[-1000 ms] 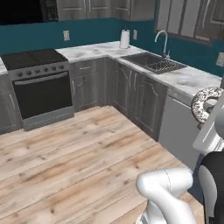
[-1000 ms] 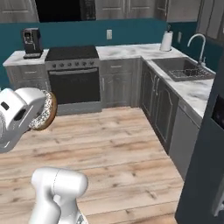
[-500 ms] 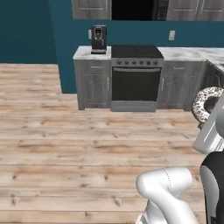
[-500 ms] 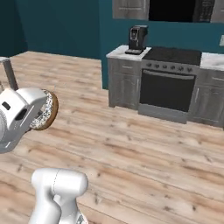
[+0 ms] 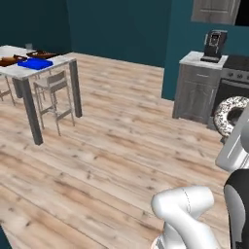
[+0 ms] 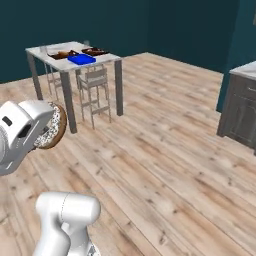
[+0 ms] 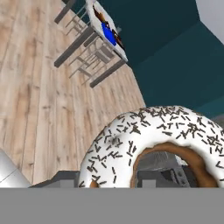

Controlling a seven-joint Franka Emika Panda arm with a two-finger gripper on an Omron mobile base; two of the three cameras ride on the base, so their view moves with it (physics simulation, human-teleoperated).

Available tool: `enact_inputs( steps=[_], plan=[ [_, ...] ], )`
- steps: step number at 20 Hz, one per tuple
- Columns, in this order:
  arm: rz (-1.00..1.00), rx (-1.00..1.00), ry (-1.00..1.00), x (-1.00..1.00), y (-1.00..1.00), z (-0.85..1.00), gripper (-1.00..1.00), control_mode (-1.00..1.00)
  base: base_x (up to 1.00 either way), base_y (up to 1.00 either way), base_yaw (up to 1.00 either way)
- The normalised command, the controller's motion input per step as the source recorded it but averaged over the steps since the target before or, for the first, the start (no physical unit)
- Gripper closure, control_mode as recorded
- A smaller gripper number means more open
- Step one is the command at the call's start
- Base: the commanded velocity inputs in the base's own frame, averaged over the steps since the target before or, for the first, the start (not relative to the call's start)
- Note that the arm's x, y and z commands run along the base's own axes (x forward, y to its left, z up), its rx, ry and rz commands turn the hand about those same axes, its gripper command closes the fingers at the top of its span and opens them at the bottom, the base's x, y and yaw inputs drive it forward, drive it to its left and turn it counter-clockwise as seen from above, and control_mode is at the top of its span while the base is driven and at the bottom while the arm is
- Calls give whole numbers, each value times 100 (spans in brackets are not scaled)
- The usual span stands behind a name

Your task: Take the donut and cake from the fridge and place them on the empty tray on the dining counter.

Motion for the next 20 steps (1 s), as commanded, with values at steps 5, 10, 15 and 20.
enact_inputs(
  steps=[5, 10, 15, 20],
  plan=[
    [0, 0, 0, 0, 0, 0, 100, 100, 31, -8, 52],
    [0, 0, 0, 0, 0, 0, 100, 100, 97, -57, 37],
    [0, 0, 0, 0, 0, 0, 100, 100, 100, -77, 36],
    [0, 0, 0, 0, 0, 0, 100, 100, 100, -48, 33]
  ],
)
